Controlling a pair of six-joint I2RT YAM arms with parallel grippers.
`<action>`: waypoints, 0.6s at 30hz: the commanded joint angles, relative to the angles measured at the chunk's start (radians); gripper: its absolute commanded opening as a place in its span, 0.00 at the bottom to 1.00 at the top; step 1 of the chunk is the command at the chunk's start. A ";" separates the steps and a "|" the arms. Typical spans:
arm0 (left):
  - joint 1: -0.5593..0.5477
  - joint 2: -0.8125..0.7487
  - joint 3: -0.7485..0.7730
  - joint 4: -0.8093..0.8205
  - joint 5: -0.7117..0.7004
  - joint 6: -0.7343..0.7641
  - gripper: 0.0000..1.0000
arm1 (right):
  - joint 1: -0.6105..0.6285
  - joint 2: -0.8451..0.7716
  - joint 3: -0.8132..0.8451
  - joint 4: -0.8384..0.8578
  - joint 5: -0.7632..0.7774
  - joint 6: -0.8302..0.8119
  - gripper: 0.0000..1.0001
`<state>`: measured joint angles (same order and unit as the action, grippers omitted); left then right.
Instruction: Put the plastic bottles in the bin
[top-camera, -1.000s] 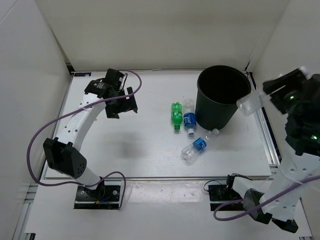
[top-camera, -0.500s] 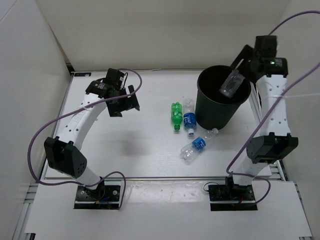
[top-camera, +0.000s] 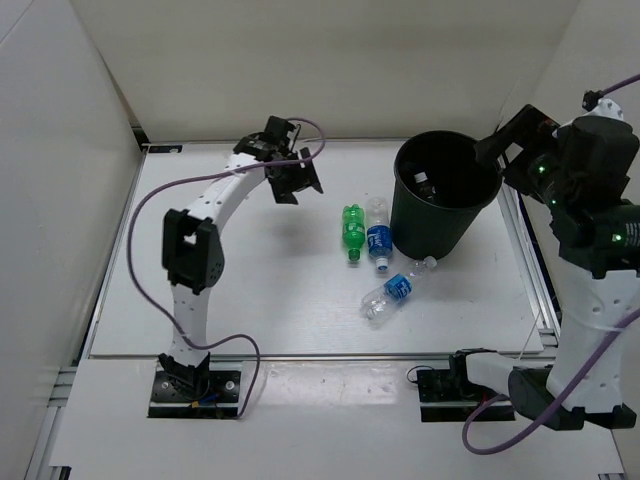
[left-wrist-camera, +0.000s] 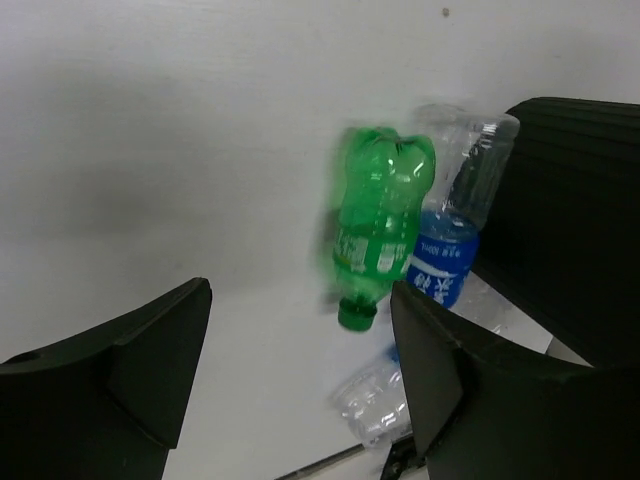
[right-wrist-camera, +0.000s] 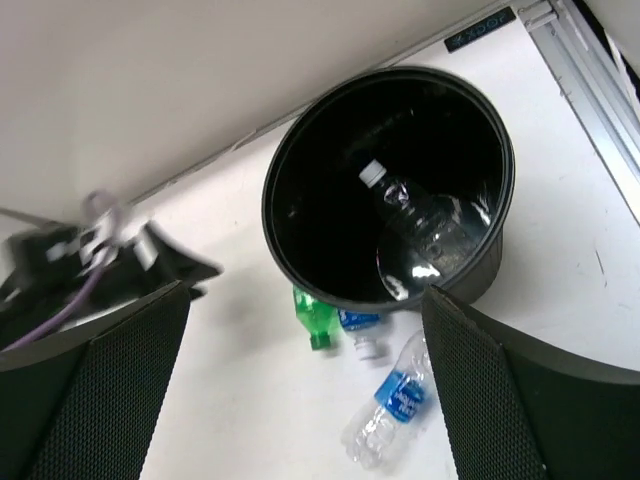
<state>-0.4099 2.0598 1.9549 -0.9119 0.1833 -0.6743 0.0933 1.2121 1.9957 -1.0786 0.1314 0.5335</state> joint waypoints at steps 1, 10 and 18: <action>-0.056 0.124 0.154 0.007 0.091 0.011 0.83 | -0.001 0.037 -0.043 -0.070 -0.035 -0.007 1.00; -0.133 0.264 0.155 0.091 0.133 0.084 0.91 | -0.001 -0.028 -0.092 -0.099 -0.122 0.000 1.00; -0.162 0.355 0.203 0.131 0.182 0.062 0.94 | -0.001 -0.037 -0.149 -0.110 -0.162 -0.012 1.00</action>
<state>-0.5678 2.3913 2.1246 -0.8207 0.3225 -0.6090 0.0929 1.1858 1.8507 -1.1889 0.0044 0.5392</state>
